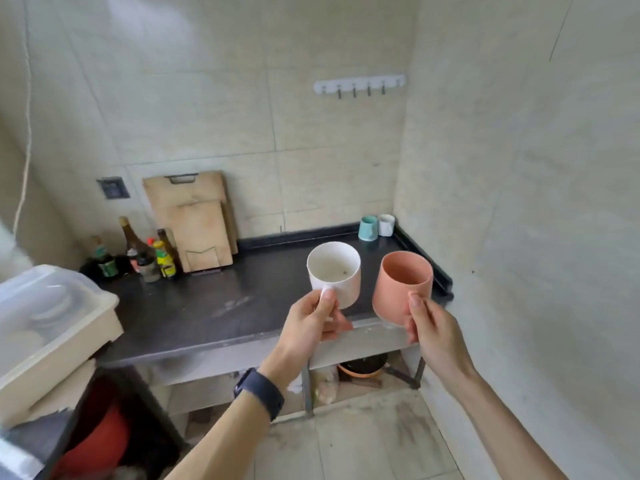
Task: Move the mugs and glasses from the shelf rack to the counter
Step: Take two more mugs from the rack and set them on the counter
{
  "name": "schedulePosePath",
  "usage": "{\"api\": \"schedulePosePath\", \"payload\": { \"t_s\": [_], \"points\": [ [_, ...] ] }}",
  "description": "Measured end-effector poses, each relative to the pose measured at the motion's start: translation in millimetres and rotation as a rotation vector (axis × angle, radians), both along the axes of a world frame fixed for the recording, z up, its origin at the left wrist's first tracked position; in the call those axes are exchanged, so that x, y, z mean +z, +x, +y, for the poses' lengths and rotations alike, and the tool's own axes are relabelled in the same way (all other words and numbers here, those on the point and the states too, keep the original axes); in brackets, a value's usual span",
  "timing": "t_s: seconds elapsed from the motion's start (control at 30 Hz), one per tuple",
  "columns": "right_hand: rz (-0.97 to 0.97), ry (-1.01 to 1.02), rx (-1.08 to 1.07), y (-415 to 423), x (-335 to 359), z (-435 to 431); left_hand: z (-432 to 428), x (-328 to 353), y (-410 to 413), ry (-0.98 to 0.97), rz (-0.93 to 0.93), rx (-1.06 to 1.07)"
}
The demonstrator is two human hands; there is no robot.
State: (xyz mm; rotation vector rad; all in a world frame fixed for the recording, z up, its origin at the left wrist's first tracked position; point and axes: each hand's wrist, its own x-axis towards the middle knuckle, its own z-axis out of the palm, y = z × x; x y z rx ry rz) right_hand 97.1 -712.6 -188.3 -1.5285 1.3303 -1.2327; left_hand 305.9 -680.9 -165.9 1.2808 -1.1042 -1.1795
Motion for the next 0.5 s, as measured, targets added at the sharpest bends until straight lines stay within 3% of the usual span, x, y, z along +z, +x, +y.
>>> {"api": "schedulePosePath", "payload": {
  "t_s": [0.5],
  "points": [
    [0.05,0.183,-0.129,-53.7,-42.3,-276.1,-310.6,-62.3,-24.4,0.161,-0.151,-0.073]
  ]
}}
